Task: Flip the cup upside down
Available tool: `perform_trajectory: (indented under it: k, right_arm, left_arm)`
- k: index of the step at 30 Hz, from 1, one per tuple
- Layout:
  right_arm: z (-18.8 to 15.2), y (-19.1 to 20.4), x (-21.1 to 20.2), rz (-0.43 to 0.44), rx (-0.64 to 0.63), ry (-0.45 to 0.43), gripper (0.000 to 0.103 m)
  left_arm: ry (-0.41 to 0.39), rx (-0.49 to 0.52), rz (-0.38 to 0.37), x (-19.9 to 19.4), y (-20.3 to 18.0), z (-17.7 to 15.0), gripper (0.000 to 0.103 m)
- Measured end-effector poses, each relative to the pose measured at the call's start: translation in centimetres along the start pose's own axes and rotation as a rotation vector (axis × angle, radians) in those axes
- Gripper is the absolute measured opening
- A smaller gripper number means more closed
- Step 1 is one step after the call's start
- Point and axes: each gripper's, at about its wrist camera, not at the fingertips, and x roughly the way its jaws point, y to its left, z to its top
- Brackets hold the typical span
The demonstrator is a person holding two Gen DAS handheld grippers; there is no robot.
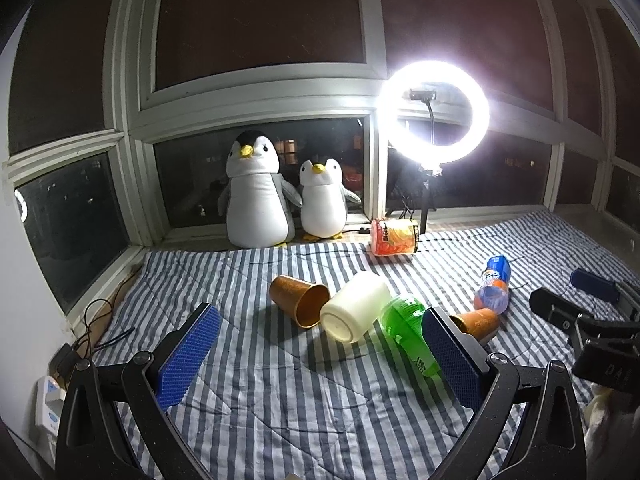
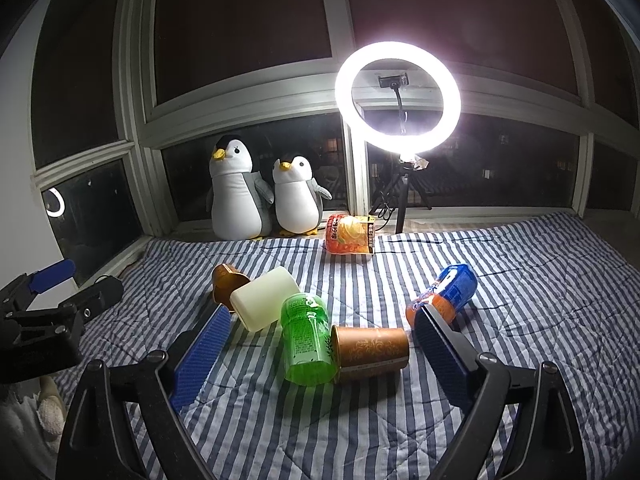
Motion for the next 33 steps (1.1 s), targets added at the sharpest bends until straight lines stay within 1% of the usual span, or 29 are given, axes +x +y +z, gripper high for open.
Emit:
perform_trajectory:
  k: [4,8,10,14,18,22,27,30,33]
  right_arm:
    - [0.9,-0.3,1.4,0.032,-0.026,0.014,0.092]
    - [2.3,-0.4,3.6,0.052,-0.096,0.019,0.092]
    - [3.4,-0.7,5.3,0.068,-0.14,0.033,0.092]
    - [5.8,-1.8,9.4,0.1,-0.192,0.096,0.092]
    - [7.6,-2.8,12.9,0.109,-0.243,0.135,0.092]
    - [8.8,-3.3,16.0,0.126,-0.296,0.171,0.092]
    - [10.0,-3.2,20.8,0.154,-0.416,0.236,0.092]
    - [10.5,-3.7,23.8,0.173,-0.429,0.282,0.092]
    - [11.4,-4.6,26.4,0.198,-0.402,0.305,0.092]
  left_arm:
    - [0.012,0.011,0.011,1.2,0.5,0.3,0.102]
    - [0.048,0.0,0.022,2.8,1.3,0.4,0.102]
    - [0.071,-0.012,0.024,3.7,1.9,0.5,0.102]
    - [0.093,-0.02,0.04,5.1,2.4,0.8,0.102]
    - [0.129,-0.036,0.044,6.6,2.7,1.4,0.102]
    - [0.157,-0.028,0.05,8.0,2.3,2.1,0.102]
    - [0.195,-0.02,0.05,10.0,1.6,3.0,0.102]
    - [0.225,-0.009,0.05,11.4,1.3,3.4,0.102]
    - [0.265,-0.008,0.064,12.7,1.3,3.7,0.102]
